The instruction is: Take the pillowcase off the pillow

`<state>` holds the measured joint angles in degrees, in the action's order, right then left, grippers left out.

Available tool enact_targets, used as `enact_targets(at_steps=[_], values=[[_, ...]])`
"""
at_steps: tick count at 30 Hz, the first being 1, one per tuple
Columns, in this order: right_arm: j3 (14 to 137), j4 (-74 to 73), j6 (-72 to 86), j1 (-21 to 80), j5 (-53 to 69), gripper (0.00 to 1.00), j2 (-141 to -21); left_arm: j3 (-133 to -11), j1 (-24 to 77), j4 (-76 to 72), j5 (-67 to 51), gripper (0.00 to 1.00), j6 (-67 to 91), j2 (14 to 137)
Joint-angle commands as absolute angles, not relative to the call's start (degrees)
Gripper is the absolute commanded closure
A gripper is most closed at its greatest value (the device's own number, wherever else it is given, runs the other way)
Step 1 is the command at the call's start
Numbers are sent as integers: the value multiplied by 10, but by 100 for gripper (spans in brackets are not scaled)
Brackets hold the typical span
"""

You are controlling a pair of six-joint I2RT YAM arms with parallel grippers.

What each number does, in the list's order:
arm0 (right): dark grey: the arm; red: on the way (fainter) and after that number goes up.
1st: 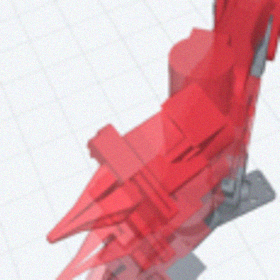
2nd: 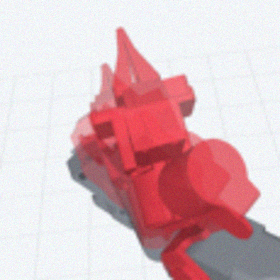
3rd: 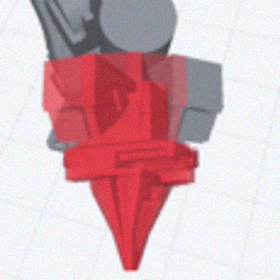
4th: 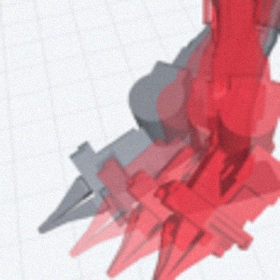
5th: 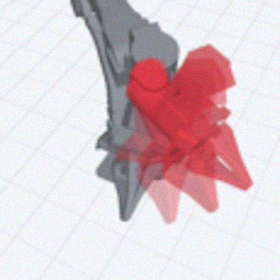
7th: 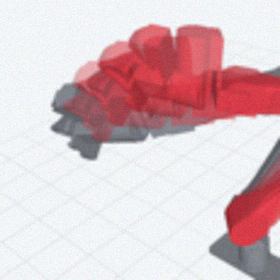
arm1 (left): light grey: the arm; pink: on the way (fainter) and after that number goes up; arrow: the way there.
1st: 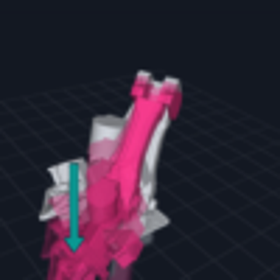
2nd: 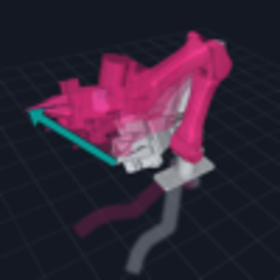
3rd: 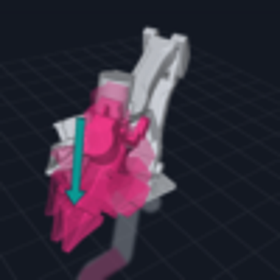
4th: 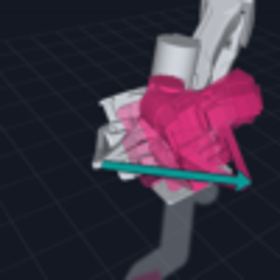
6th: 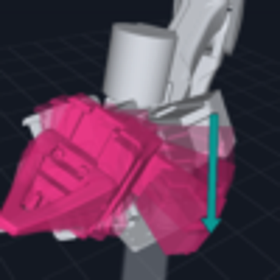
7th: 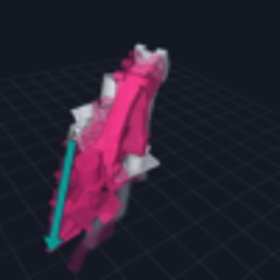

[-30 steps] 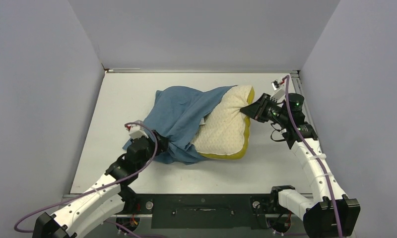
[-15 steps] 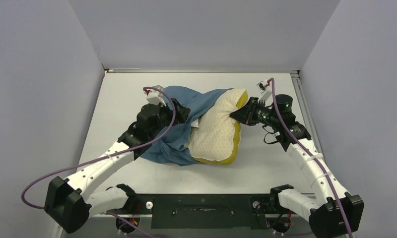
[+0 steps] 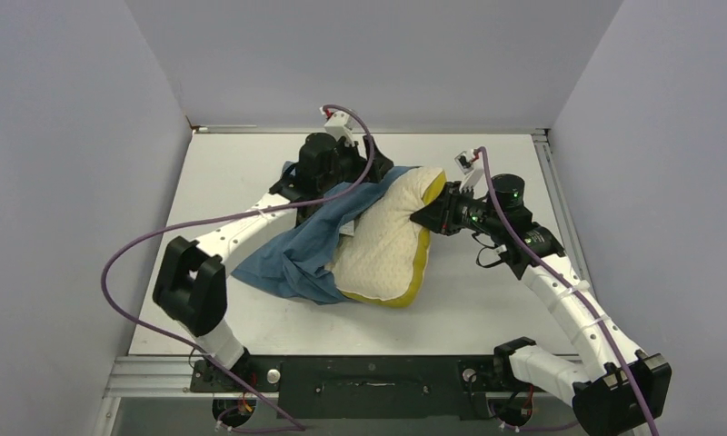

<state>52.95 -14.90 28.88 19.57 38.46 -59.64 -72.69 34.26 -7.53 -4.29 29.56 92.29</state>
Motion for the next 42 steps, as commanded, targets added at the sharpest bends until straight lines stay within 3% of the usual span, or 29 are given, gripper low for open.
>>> enact_targets(at_steps=[1,4,10,11,15,20,30,42], values=[[566,-114,275,205,381,95,-584,-823,338,-63,-123,27,276,1001],[564,-115,276,208,377,95,-585,-851,338,-64,-143,32,289,1047],[567,-122,271,212,371,95,-585,-870,335,-60,-126,52,281,1089],[568,-125,269,212,368,95,-584,-871,332,-57,-121,58,279,1093],[571,-138,260,213,348,95,-579,-862,314,-53,-113,99,278,1098],[573,-152,256,213,312,95,-573,-826,286,-53,-80,100,268,1079],[570,-148,262,213,229,95,-523,-779,204,35,115,100,232,1027],[546,-160,274,212,89,95,-481,-763,131,99,262,100,191,1000]])
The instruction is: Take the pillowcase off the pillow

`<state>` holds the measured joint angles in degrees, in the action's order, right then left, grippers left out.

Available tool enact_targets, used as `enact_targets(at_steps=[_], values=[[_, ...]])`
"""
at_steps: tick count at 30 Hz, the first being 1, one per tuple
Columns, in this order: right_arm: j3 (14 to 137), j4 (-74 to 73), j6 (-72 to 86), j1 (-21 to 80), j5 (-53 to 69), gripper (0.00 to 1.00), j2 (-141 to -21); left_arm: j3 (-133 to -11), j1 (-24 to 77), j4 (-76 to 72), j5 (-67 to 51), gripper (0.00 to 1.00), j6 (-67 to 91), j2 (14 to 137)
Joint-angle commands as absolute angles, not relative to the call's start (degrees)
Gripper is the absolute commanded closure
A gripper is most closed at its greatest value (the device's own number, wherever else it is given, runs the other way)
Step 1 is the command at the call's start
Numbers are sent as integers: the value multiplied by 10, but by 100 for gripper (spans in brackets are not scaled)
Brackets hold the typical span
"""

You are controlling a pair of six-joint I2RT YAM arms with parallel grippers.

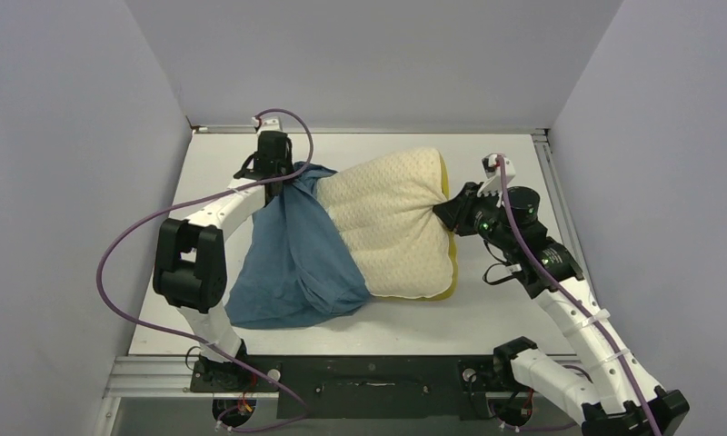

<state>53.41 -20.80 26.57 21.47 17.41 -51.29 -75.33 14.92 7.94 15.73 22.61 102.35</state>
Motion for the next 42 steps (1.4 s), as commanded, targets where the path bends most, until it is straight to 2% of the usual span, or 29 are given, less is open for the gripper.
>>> enact_targets(at_steps=[1,4,8,12,14,18,22,30,39,42], values=[[542,-160,275,212,86,95,-483,-766,132,100,253,100,191,1000],[526,-161,279,212,76,95,-497,-772,145,96,216,100,199,997],[499,-161,290,212,42,95,-512,-771,192,75,170,91,206,969],[479,-161,292,212,13,95,-520,-753,238,58,169,64,211,912],[471,-160,293,212,2,95,-522,-737,253,50,164,57,219,880],[451,-149,302,212,-19,95,-532,-705,295,46,162,52,232,833],[431,-129,320,212,-21,95,-542,-664,353,64,173,40,244,803],[421,-108,327,210,-30,95,-560,-553,481,136,234,35,277,698],[419,-94,323,208,-27,95,-568,-475,600,331,293,32,394,552],[413,-83,325,207,-25,95,-570,-454,612,366,300,32,431,526]])
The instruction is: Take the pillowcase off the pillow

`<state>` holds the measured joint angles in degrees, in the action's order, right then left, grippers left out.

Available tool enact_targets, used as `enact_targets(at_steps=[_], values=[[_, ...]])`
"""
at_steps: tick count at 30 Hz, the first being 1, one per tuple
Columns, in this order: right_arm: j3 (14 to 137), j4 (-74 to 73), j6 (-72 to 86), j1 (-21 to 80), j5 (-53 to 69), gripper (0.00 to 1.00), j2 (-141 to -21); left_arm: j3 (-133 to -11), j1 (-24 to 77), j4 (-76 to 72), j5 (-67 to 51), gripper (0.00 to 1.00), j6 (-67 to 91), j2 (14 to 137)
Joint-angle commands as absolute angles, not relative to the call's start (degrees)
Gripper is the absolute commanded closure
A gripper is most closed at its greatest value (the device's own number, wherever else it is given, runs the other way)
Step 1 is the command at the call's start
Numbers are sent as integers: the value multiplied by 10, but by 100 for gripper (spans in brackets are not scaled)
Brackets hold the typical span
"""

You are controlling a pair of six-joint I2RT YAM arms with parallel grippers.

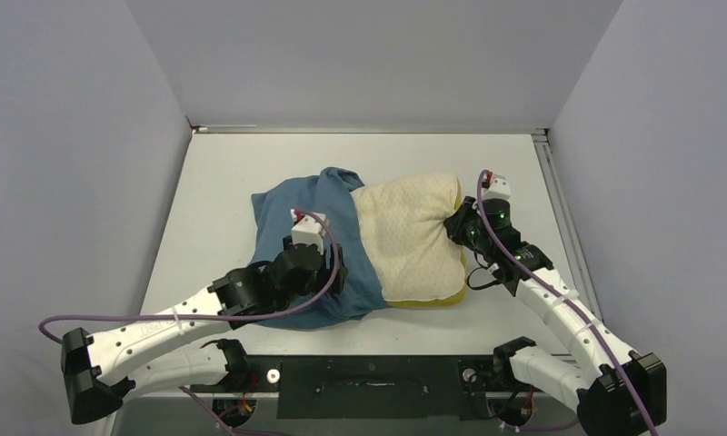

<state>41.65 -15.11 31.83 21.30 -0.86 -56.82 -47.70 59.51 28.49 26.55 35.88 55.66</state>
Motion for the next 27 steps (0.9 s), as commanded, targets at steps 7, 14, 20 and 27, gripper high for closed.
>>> enact_targets(at_steps=[7,14,20,27], values=[[417,-80,328,206,-18,95,-576,-405,612,311,284,32,455,551],[416,-92,323,202,-20,95,-559,-386,612,234,268,42,450,623],[423,-108,309,192,-22,95,-544,-391,612,250,288,91,446,639],[445,-142,294,129,-2,95,-514,-390,607,319,403,100,450,577]])
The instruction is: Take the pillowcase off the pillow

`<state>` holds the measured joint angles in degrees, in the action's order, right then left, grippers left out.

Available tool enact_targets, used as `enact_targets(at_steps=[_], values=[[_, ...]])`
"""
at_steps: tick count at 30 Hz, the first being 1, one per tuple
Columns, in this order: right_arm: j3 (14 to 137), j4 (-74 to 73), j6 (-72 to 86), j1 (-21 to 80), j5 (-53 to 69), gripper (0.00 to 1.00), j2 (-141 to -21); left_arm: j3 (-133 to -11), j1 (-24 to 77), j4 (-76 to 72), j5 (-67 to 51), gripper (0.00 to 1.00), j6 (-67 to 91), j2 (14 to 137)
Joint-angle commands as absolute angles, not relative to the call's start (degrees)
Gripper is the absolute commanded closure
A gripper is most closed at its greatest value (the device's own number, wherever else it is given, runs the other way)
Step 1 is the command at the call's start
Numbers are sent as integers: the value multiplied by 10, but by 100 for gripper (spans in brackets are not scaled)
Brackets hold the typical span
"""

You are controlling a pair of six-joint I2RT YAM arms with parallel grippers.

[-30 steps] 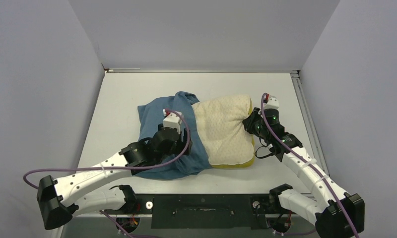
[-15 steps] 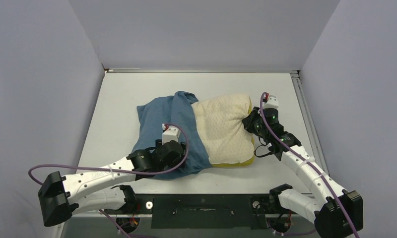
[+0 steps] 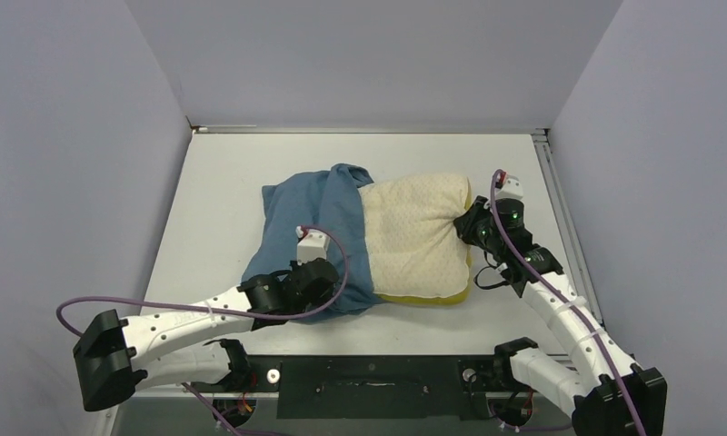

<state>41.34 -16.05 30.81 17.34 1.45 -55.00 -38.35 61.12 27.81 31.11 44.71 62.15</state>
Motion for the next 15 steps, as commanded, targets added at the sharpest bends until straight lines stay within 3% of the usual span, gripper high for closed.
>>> enact_targets(at_steps=[1,8,15], values=[[448,-146,294,116,17,95,-508,-388,605,328,419,100,453,568],[482,-176,307,52,56,95,-485,-351,590,363,515,100,499,514],[495,-210,335,47,-32,95,-480,-273,517,349,540,100,554,440]])
